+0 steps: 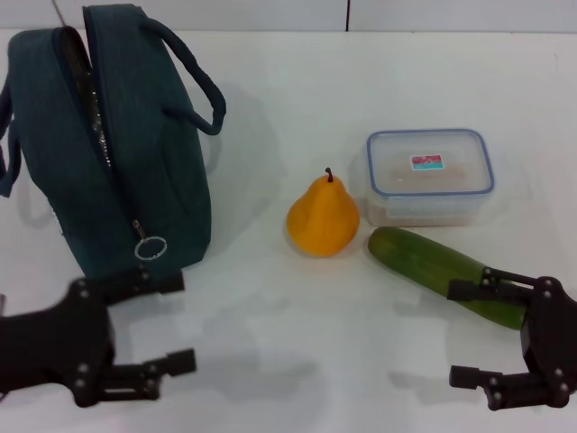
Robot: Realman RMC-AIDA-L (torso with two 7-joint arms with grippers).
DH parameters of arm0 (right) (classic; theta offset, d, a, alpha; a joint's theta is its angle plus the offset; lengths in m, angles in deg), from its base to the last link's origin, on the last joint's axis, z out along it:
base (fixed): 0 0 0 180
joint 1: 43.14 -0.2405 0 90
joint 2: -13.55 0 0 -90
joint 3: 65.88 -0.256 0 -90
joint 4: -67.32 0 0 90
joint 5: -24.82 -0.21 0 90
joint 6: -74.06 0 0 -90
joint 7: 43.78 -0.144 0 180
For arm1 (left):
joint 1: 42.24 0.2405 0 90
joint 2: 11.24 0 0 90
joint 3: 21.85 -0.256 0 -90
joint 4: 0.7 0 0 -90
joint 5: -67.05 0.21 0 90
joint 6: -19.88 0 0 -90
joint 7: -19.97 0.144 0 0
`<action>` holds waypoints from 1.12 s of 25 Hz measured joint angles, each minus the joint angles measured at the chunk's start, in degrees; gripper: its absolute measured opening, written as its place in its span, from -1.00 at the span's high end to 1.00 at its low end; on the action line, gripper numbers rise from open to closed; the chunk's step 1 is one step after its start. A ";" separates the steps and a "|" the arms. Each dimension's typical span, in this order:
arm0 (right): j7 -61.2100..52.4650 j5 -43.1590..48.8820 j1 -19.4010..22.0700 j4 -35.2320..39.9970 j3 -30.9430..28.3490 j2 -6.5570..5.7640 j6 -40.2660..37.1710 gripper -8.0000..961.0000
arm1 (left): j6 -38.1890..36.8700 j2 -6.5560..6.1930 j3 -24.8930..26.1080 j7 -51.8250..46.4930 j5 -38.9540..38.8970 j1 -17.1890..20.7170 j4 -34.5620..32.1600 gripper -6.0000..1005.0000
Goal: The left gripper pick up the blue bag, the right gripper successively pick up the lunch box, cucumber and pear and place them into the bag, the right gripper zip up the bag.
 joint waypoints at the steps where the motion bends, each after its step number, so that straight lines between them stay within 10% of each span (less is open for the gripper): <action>1: -0.01 -0.02 0.00 0.00 -0.01 0.00 0.01 -0.80 | -1.48 0.05 1.54 0.14 -0.26 -0.01 -0.09 -0.75; 14: -0.08 -0.14 -0.06 -0.56 -0.77 0.01 2.21 -0.79 | -0.25 -0.60 29.41 -17.81 -12.98 -6.52 -0.99 -0.75; 28: 0.06 -1.71 -1.08 -0.18 -1.83 -0.25 4.05 -0.79 | 23.28 -5.05 30.75 -56.88 8.92 -17.30 -21.09 -0.75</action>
